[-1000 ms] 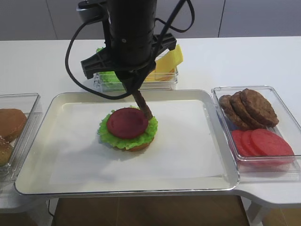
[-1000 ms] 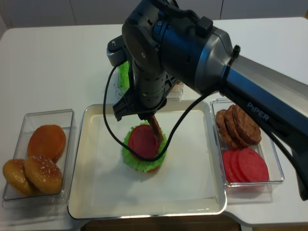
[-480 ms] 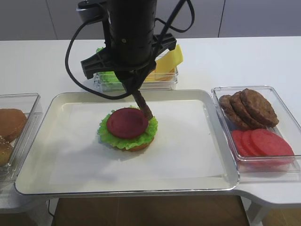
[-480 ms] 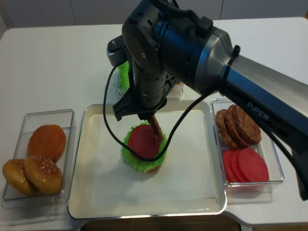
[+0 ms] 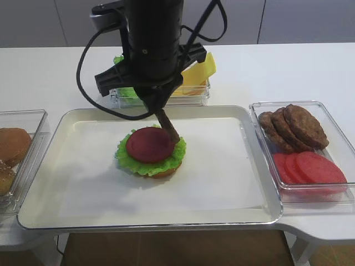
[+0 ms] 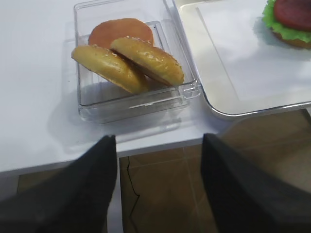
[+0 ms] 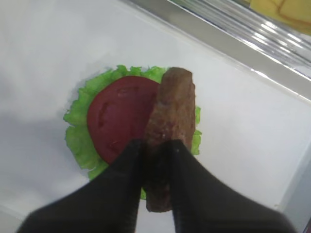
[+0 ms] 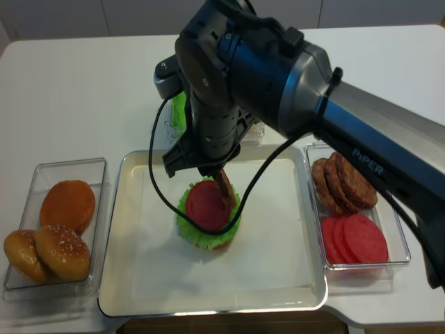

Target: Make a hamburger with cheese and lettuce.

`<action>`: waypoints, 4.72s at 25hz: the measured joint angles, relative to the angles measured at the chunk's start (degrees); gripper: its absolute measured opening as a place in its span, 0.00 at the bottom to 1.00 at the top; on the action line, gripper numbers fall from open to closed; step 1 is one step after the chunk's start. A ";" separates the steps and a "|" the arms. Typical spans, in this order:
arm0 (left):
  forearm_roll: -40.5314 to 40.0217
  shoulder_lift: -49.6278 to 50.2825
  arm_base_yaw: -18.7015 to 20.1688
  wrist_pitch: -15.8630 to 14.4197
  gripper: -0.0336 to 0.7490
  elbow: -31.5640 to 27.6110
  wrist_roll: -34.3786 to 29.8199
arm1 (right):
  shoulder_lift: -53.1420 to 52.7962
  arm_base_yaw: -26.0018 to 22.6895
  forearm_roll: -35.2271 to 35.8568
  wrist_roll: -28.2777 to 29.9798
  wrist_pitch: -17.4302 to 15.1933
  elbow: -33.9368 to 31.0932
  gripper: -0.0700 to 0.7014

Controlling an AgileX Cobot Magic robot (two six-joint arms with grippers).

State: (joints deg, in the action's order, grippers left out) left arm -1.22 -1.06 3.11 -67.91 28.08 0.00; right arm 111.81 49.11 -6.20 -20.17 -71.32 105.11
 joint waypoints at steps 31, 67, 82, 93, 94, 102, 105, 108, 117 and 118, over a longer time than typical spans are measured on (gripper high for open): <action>0.00 0.00 0.00 0.00 0.57 0.00 0.00 | 0.00 0.00 0.52 0.00 0.00 0.00 0.29; 0.00 0.00 0.00 0.00 0.57 0.00 0.00 | 0.00 0.00 2.55 -0.27 0.00 0.05 0.51; 0.00 0.00 0.00 0.00 0.57 0.00 0.00 | -0.10 0.00 7.24 -0.27 0.00 0.31 0.51; 0.00 0.00 0.00 0.00 0.57 0.00 0.00 | -6.02 -1.19 5.54 -0.27 0.00 0.31 0.51; 0.00 0.00 0.00 0.00 0.57 0.00 0.00 | -6.85 -1.80 5.54 -0.15 0.00 0.31 0.51; 0.00 0.00 0.00 0.00 0.57 0.00 0.00 | -16.93 -8.72 2.66 1.33 -0.11 -4.11 0.51; 0.00 0.00 0.00 0.00 0.57 0.00 0.00 | -22.54 -11.79 2.09 2.28 -0.45 -9.43 0.51; 0.00 0.00 0.00 0.00 0.57 0.00 0.00 | -28.88 -15.14 1.79 2.64 -0.56 -14.52 0.51; 0.00 0.00 0.00 0.00 0.57 0.00 0.00 | -48.35 -19.76 -0.93 4.08 -0.82 -28.50 0.51; 0.00 0.00 0.00 0.00 0.57 0.00 0.00 | -50.66 -19.76 -1.04 4.08 -0.85 -29.86 0.51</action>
State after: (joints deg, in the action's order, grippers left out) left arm -1.22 -1.06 3.11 -67.91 28.08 0.00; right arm 61.15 29.34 -7.24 -16.08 -72.17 75.25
